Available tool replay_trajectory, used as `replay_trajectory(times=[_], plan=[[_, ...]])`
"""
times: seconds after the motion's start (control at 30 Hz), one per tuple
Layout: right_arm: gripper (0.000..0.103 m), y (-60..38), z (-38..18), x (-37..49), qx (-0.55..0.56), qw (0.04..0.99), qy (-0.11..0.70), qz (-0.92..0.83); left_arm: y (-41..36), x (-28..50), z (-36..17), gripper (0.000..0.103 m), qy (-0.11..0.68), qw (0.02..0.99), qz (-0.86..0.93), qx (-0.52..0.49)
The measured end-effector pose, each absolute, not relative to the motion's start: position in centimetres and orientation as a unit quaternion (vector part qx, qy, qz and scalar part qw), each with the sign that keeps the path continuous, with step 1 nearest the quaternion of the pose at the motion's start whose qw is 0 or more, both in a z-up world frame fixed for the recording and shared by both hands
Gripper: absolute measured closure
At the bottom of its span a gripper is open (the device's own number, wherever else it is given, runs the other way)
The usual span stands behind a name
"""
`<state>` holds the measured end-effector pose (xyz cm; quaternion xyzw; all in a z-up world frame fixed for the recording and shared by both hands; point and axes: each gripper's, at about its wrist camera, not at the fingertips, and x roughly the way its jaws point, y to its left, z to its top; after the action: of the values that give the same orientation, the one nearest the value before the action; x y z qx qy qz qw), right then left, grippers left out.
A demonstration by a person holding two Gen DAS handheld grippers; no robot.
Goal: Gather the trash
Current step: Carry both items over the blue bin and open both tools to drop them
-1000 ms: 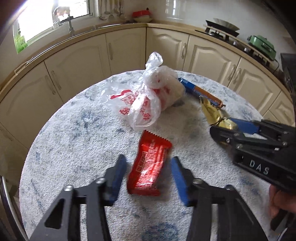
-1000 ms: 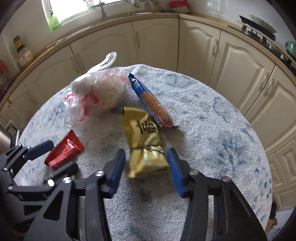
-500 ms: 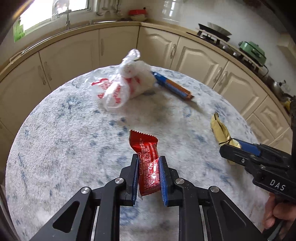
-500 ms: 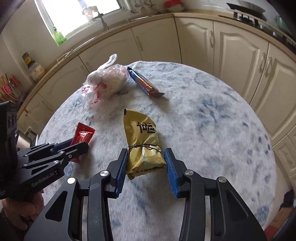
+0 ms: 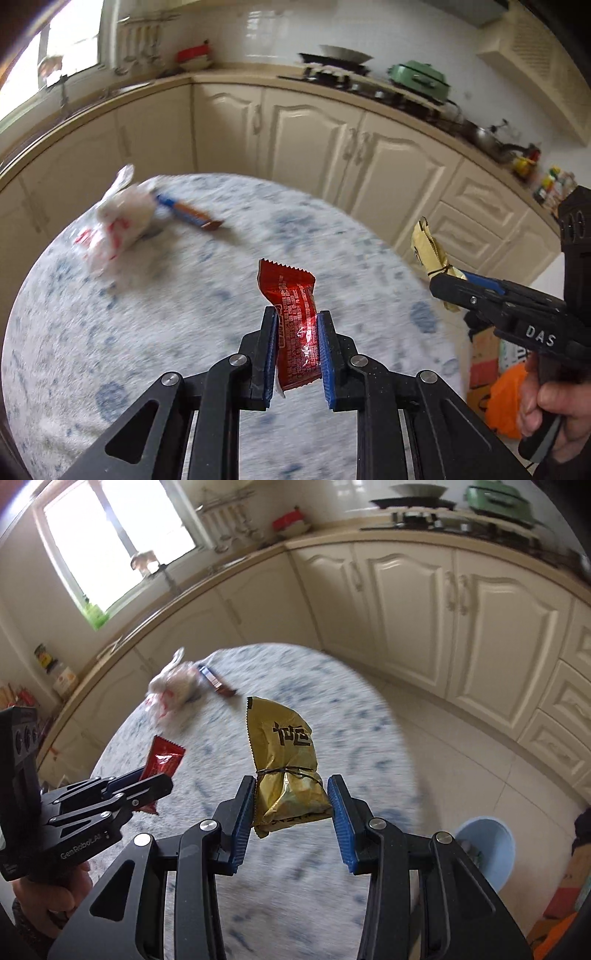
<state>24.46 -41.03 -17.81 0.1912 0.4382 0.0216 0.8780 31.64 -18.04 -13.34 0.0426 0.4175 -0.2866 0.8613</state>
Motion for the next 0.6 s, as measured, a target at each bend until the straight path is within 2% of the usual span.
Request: replay_trajectory(times=[0.23, 0.6], plan=[[0.063, -50.4, -16.3, 18.7, 0.224, 0.88, 0.411, -0.082, -27.2, 29.3, -11.3, 0.087, 0.387, 0.837, -0.379, 0.076], [0.063, -62.3, -19.9, 9.4, 0.277, 0.833, 0.421, -0.229, -41.7, 28.2, -14.1, 0.087, 0.4, 0.772, -0.48, 0.115]])
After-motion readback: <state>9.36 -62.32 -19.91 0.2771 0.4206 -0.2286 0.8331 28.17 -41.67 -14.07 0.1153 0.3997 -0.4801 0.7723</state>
